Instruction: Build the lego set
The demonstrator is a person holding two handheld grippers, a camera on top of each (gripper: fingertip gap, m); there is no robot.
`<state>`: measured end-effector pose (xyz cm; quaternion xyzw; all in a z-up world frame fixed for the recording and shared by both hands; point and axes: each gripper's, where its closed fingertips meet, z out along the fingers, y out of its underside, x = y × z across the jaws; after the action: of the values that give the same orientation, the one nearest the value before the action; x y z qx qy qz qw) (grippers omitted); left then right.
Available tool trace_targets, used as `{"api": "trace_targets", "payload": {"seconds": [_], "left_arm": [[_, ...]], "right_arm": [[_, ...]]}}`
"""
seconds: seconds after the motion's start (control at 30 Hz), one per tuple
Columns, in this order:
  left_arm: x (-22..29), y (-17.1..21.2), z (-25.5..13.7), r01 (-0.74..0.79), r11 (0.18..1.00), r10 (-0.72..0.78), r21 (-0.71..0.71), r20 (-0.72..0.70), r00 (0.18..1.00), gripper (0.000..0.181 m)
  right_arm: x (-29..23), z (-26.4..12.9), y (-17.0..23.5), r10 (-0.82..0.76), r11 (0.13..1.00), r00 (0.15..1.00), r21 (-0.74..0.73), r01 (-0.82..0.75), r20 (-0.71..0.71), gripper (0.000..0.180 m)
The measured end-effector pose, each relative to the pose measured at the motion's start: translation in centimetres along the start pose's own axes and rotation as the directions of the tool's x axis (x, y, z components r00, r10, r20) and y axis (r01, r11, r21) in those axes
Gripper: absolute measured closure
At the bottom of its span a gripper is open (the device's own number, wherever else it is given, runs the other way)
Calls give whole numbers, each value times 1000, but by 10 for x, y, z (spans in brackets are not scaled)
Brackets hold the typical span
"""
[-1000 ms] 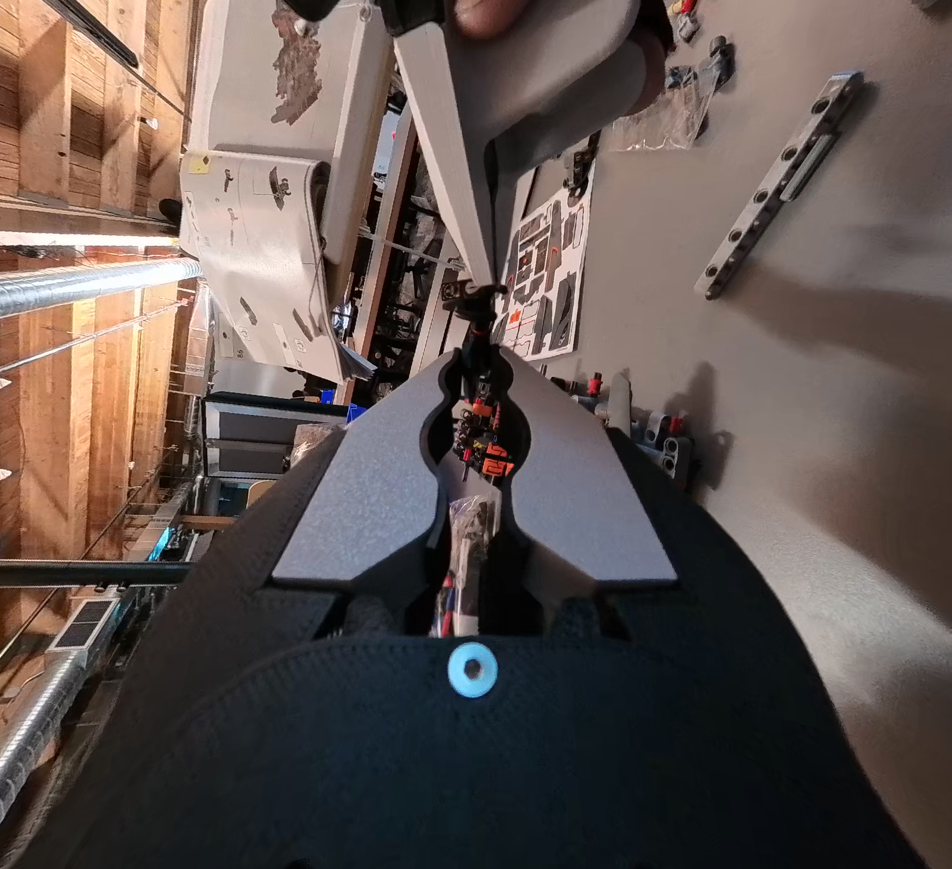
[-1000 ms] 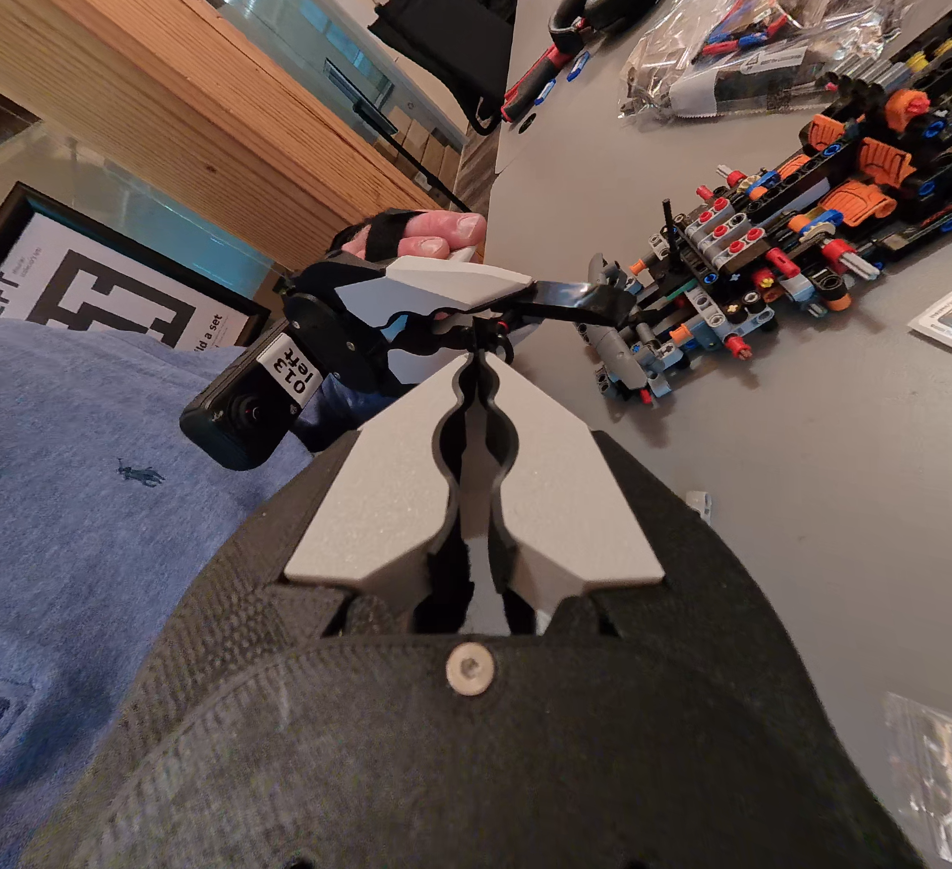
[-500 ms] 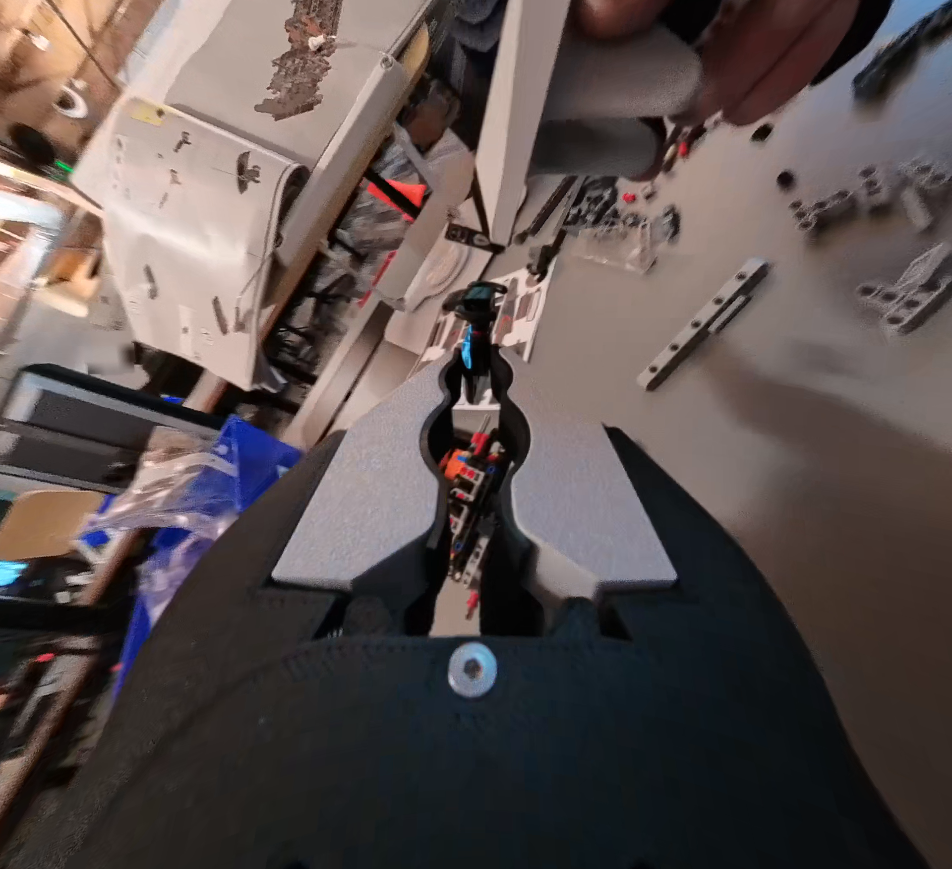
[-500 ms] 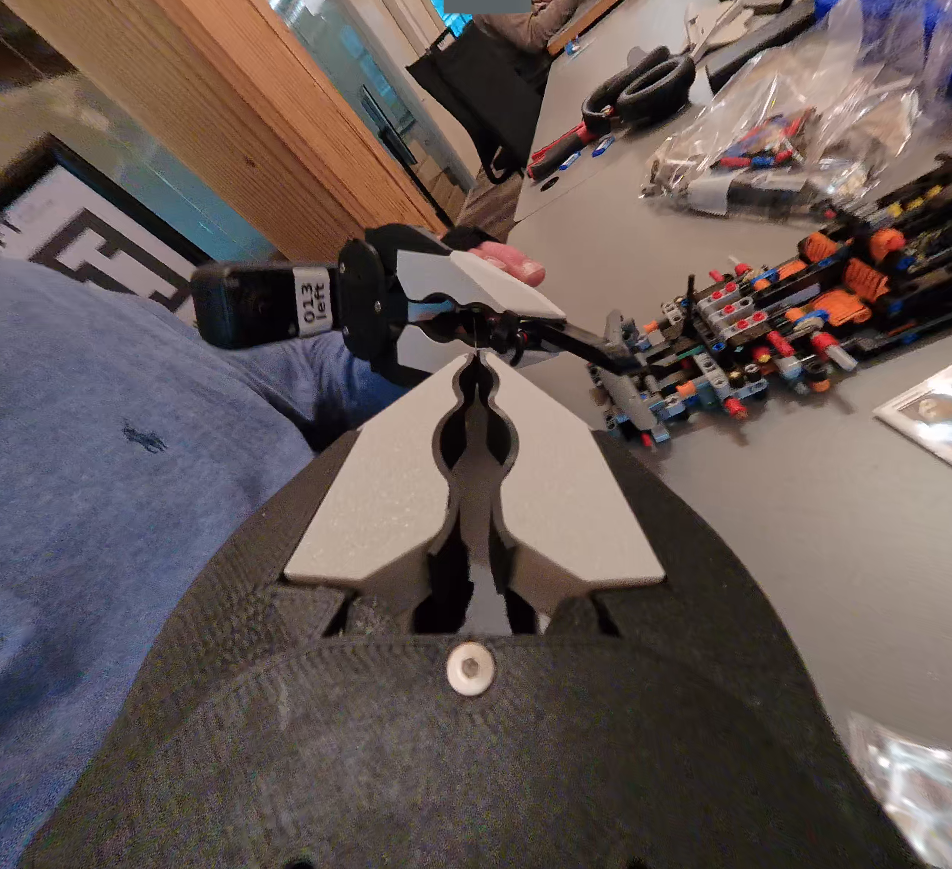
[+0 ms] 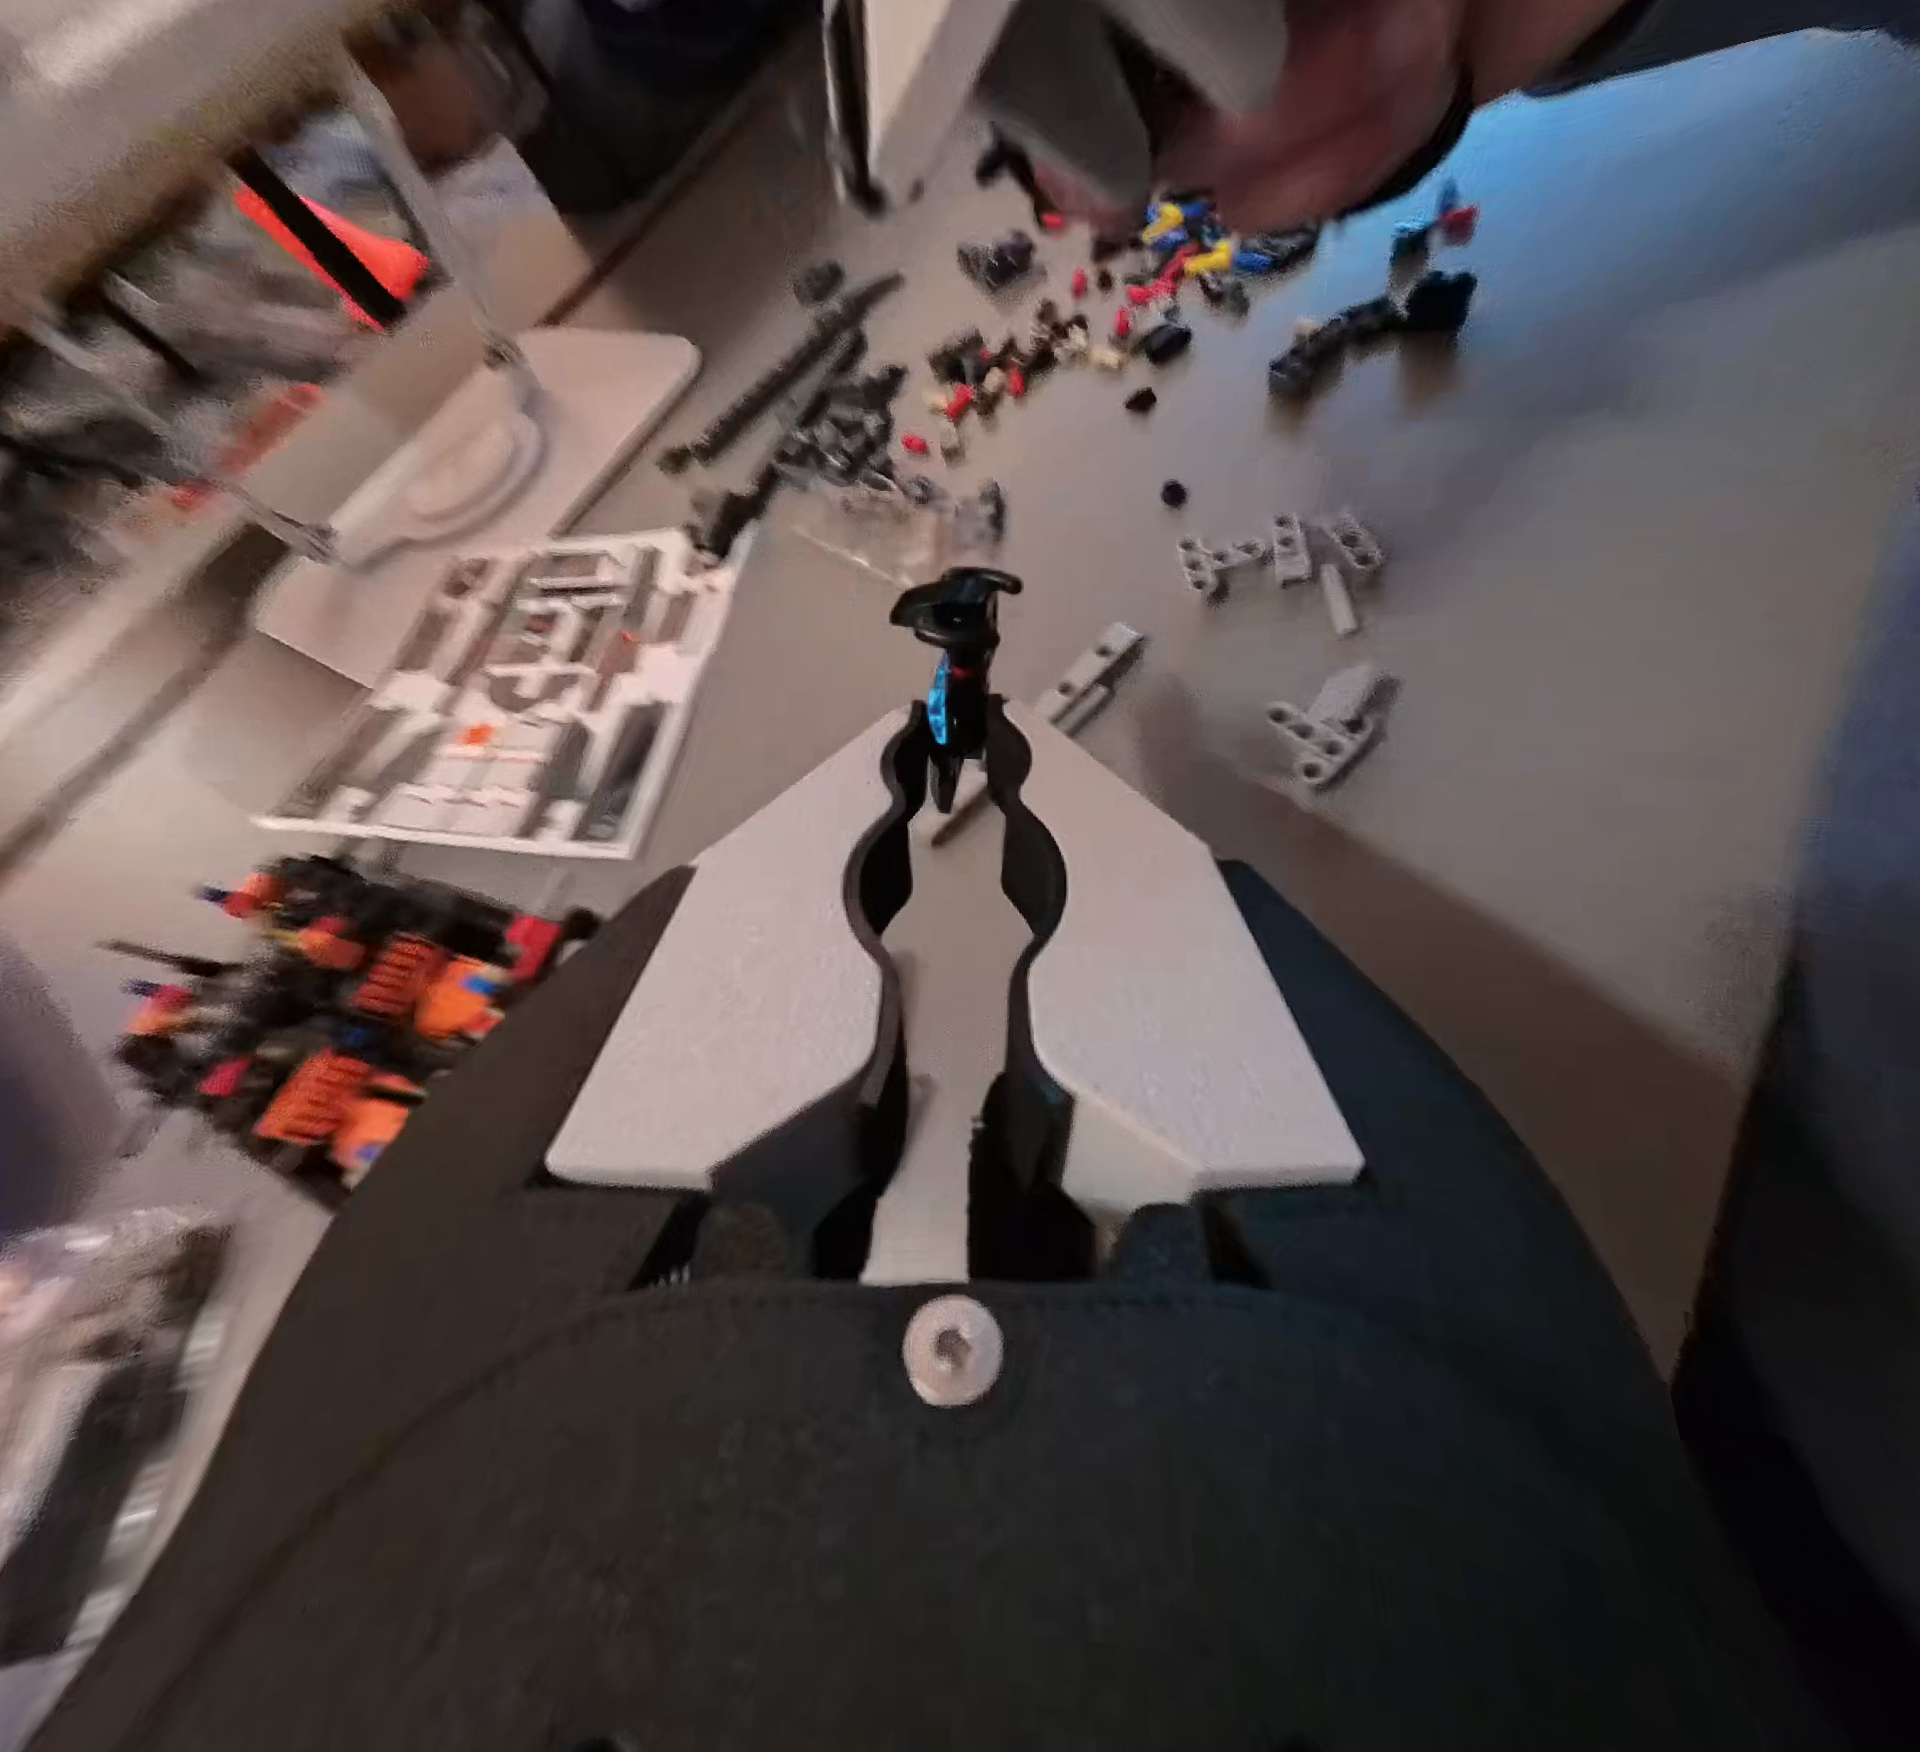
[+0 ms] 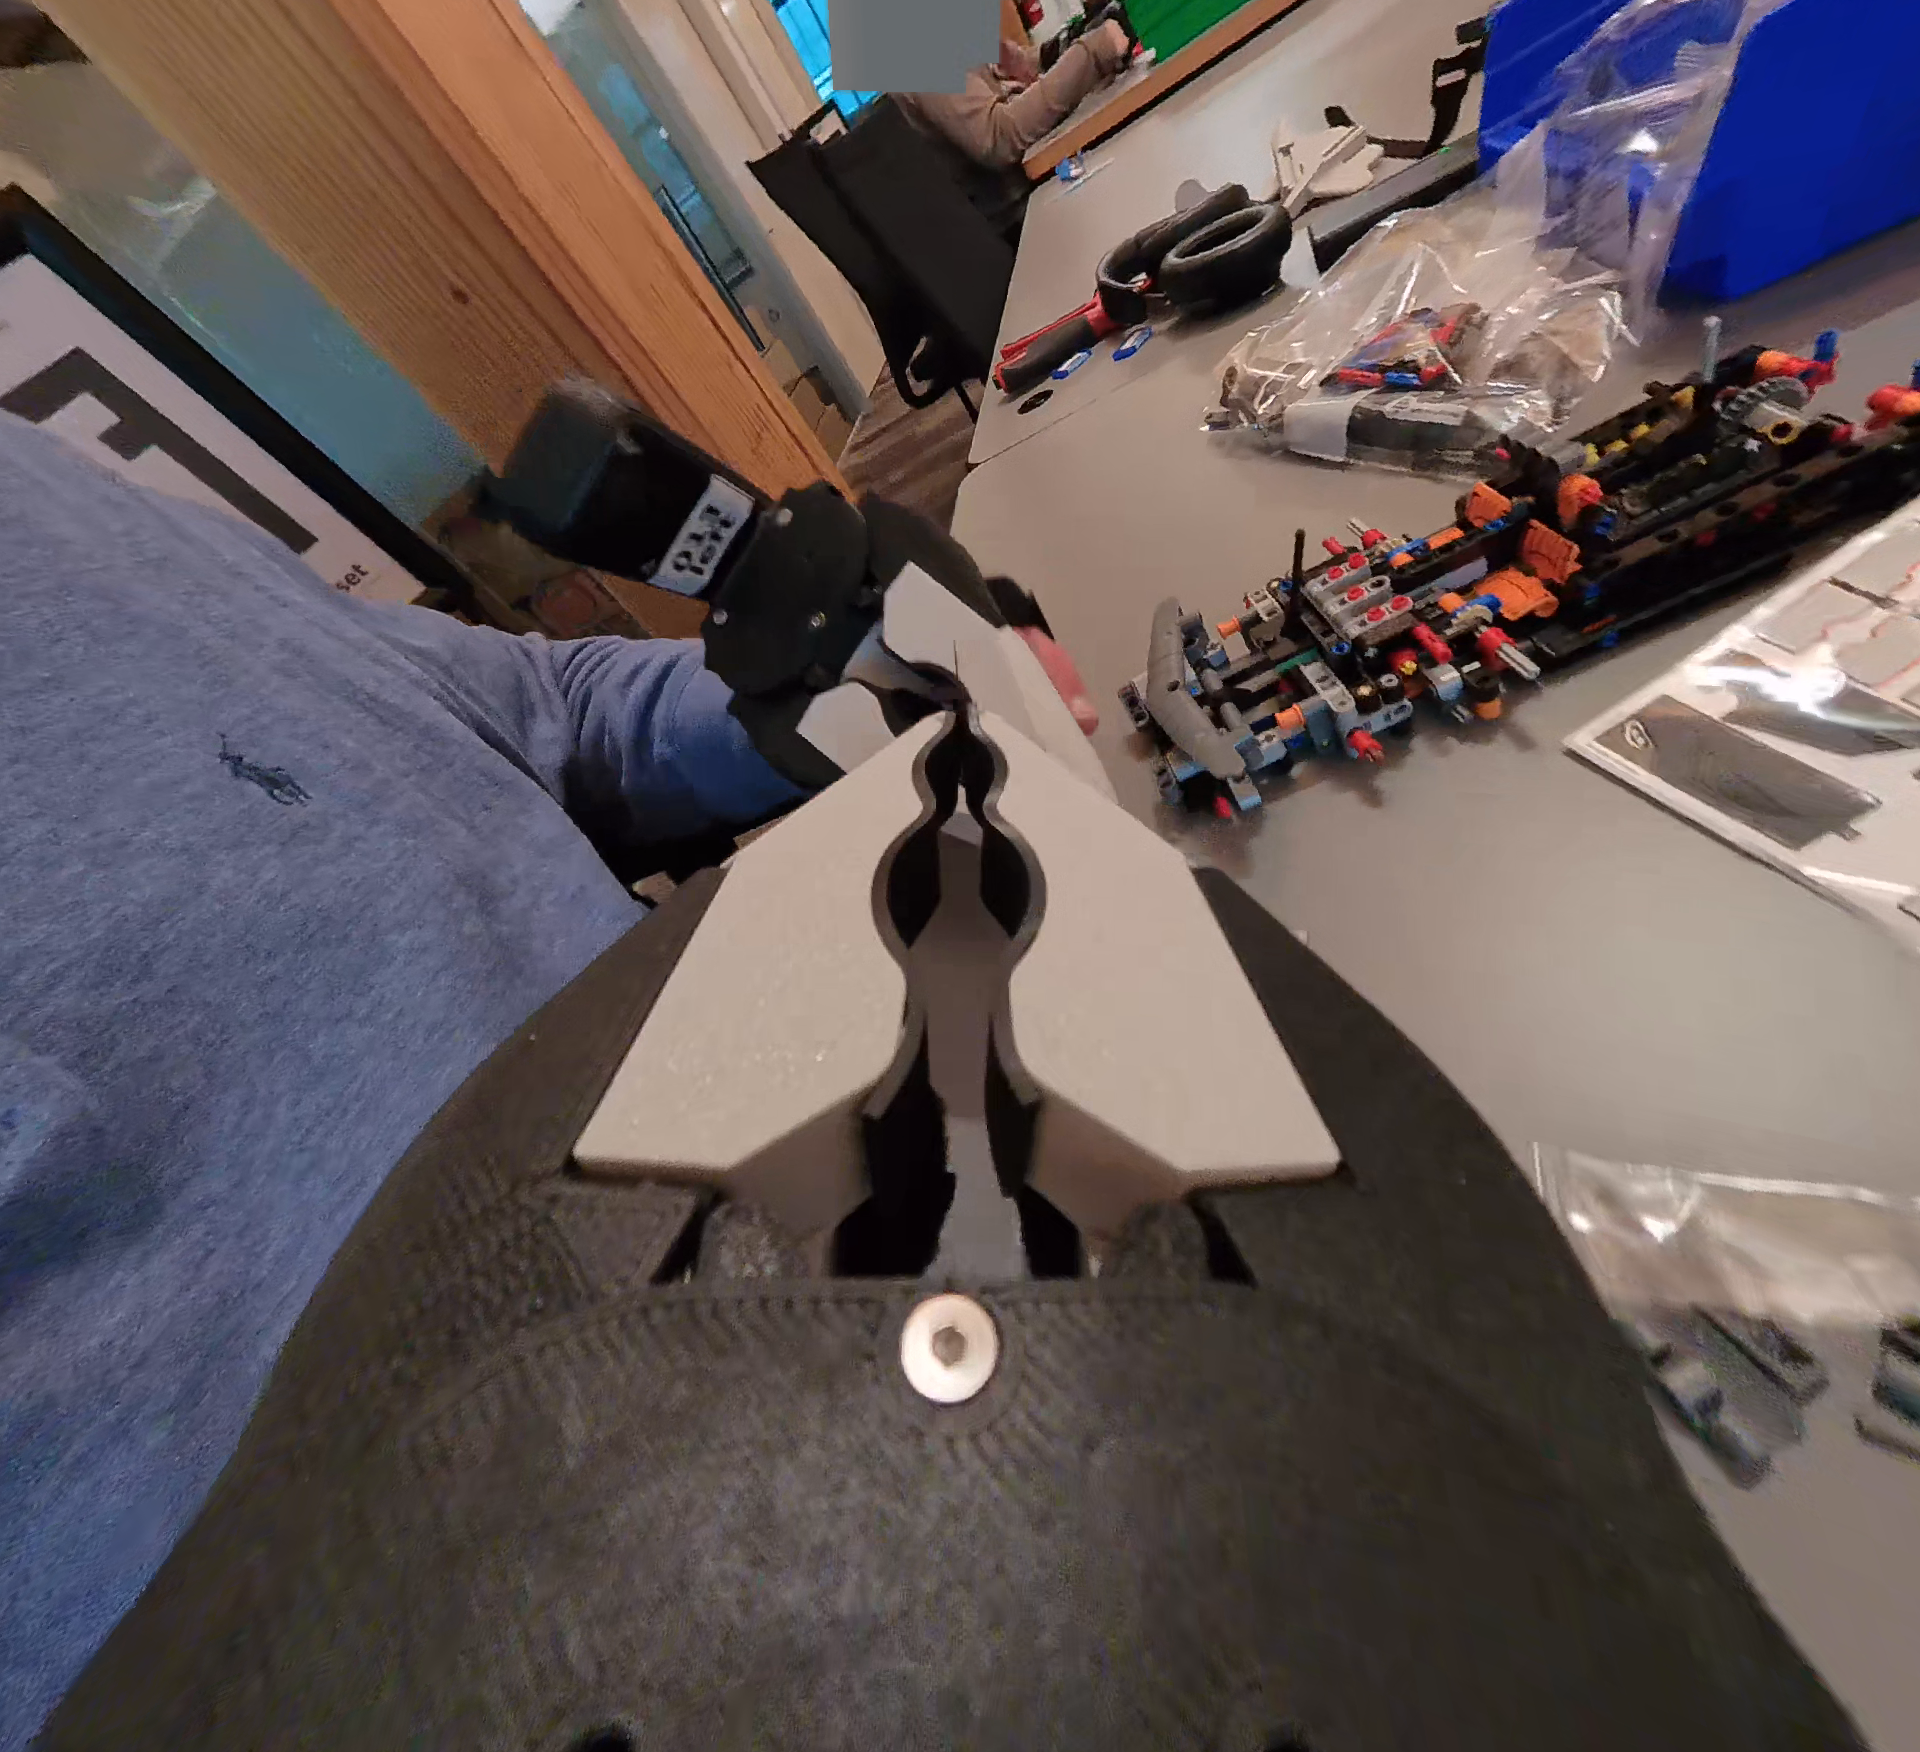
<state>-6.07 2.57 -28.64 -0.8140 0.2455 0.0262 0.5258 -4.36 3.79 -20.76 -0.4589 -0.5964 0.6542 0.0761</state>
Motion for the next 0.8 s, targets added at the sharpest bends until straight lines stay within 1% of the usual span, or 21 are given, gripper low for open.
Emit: {"api": "trace_targets", "payload": {"seconds": [0.07, 0.2, 0.33, 0.63, 0.8], "left_arm": [[15, 12, 7, 90, 995, -93, -36, -87, 992, 172], [29, 29, 15, 105, 990, -116, -97, -120, 986, 172], [34, 42, 21, 83, 984, -102, -159, -120, 987, 172], [33, 62, 23, 86, 959, -120, -271, -112, 986, 170], [33, 63, 22, 92, 957, -123, -276, -98, 988, 164]], "right_arm": [[2, -10, 4, 15, 1000, 1000, 12, -15, -11, 180], [4, -18, 13, 37, 999, 999, 24, -37, -11, 180], [5, -18, 21, 44, 999, 999, 21, -44, -3, 180], [10, -13, 33, 61, 998, 998, 0, -61, 14, 180], [12, -9, 35, 67, 998, 997, -6, -67, 24, 180]]}}
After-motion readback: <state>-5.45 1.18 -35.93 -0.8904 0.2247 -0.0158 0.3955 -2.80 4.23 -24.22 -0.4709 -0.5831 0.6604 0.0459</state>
